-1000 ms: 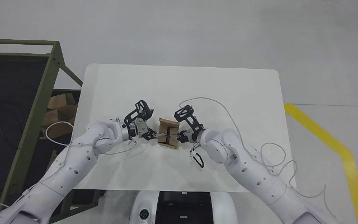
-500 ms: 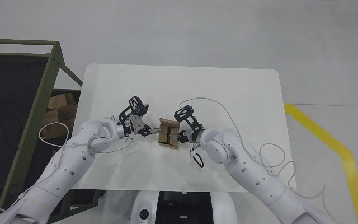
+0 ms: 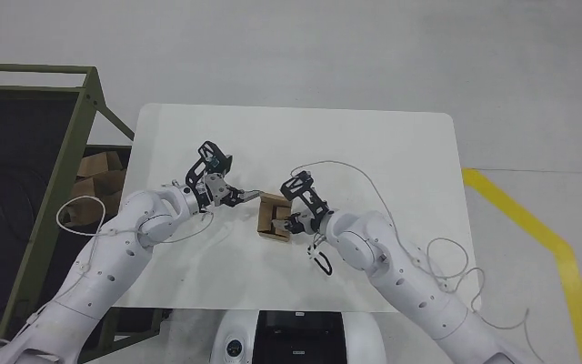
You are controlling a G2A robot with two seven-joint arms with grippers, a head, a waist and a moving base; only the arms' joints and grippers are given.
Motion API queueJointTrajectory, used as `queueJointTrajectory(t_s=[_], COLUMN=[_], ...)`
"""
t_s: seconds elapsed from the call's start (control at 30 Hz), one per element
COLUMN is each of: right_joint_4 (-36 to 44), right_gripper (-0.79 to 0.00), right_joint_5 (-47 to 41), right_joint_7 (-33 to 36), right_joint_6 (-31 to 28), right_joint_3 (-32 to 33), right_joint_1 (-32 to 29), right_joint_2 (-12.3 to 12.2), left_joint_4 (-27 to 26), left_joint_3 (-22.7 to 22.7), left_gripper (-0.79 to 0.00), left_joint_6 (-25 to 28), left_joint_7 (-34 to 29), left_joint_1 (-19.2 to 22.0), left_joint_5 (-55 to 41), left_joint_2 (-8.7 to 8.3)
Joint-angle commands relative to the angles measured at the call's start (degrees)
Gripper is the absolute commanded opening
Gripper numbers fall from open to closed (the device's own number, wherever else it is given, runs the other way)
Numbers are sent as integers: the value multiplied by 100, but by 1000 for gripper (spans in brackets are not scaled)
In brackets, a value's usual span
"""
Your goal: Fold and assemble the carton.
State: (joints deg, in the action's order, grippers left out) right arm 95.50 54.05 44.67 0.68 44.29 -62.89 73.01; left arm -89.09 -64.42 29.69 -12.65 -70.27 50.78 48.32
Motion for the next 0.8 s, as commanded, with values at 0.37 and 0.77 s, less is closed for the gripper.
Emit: queueJointTrajectory(t_s=[0.37,0.77], right_joint_4=[254,-51], right_gripper=[0,0], right_joint_5=[80,-47], right_joint_7=[467,498], right_joint_6=[-525,-436], right_joint_3=[267,159], right_joint_1=[-430,-290], right_joint_2=[-132,-55], left_joint_4=[-14,-32], left_joint_3=[110,36], left_gripper=[0,0], left_joint_6=[240,398], left_joint_7=[117,222], left_joint_1=[169,76], left_joint_5=[252,471], left_joint_2=[105,141])
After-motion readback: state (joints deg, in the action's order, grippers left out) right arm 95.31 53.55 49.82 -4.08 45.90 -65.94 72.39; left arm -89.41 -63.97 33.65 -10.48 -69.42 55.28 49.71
